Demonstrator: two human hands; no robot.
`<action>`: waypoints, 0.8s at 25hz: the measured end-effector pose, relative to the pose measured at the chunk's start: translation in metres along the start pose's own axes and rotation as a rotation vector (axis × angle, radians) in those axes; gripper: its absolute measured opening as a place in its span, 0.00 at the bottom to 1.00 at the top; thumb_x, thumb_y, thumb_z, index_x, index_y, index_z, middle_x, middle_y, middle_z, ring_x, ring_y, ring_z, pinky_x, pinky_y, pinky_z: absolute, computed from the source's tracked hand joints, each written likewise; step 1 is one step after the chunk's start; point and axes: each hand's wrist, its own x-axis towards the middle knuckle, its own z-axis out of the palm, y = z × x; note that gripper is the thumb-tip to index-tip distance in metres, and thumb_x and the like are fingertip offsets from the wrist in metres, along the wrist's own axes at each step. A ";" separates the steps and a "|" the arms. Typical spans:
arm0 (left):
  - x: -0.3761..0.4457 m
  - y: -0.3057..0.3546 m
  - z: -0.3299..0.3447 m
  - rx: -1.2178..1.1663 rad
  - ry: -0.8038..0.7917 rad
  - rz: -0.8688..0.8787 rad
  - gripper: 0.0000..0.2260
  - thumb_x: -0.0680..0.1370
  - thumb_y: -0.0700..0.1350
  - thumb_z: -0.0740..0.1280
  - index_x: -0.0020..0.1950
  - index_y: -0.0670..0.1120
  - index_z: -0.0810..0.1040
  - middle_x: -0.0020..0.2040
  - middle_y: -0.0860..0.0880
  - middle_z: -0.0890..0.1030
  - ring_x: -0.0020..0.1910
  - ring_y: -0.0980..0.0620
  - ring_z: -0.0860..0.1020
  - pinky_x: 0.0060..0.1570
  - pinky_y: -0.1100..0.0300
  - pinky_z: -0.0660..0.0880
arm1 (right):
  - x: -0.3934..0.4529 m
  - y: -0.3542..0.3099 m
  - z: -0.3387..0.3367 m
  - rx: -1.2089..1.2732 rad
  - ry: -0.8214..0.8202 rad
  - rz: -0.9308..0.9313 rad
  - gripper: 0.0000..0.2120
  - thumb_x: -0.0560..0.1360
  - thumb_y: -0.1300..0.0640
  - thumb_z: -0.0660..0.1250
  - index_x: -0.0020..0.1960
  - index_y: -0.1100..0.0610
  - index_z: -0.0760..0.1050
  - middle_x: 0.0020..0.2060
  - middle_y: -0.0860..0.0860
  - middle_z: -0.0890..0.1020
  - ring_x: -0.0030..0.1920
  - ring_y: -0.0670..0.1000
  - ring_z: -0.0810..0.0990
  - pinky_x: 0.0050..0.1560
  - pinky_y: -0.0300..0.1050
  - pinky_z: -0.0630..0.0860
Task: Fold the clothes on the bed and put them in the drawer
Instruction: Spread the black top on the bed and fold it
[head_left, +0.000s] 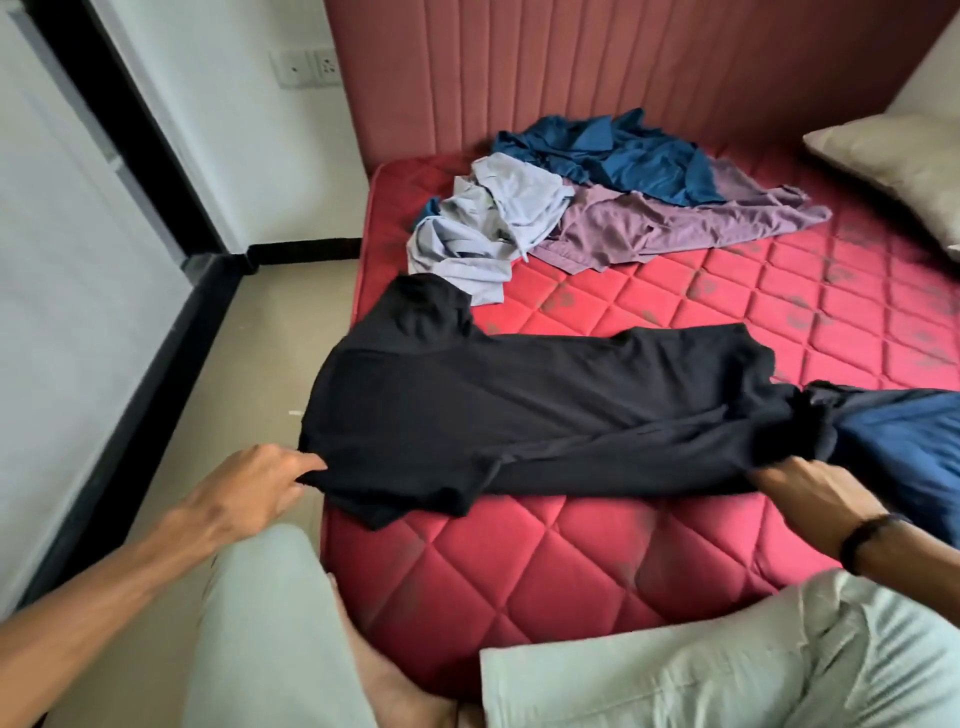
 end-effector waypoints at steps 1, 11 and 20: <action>-0.006 0.006 0.005 -0.047 0.017 0.003 0.23 0.77 0.48 0.74 0.72 0.55 0.77 0.62 0.53 0.83 0.58 0.49 0.83 0.56 0.54 0.80 | -0.009 -0.010 0.000 -0.009 -0.132 0.008 0.17 0.75 0.63 0.63 0.61 0.52 0.80 0.53 0.53 0.83 0.53 0.56 0.86 0.48 0.51 0.82; 0.027 0.055 -0.022 -0.287 0.198 0.190 0.11 0.82 0.52 0.66 0.60 0.52 0.86 0.53 0.58 0.85 0.55 0.60 0.80 0.61 0.62 0.75 | 0.054 -0.205 -0.089 0.654 0.244 -0.520 0.42 0.71 0.56 0.75 0.80 0.42 0.60 0.73 0.50 0.71 0.69 0.54 0.73 0.65 0.50 0.75; 0.056 0.018 -0.044 0.051 -0.489 0.041 0.50 0.66 0.46 0.82 0.78 0.64 0.55 0.63 0.54 0.68 0.59 0.52 0.70 0.56 0.52 0.77 | 0.097 -0.261 -0.115 0.836 0.327 -0.768 0.06 0.80 0.57 0.66 0.54 0.51 0.80 0.48 0.43 0.83 0.48 0.47 0.81 0.50 0.43 0.77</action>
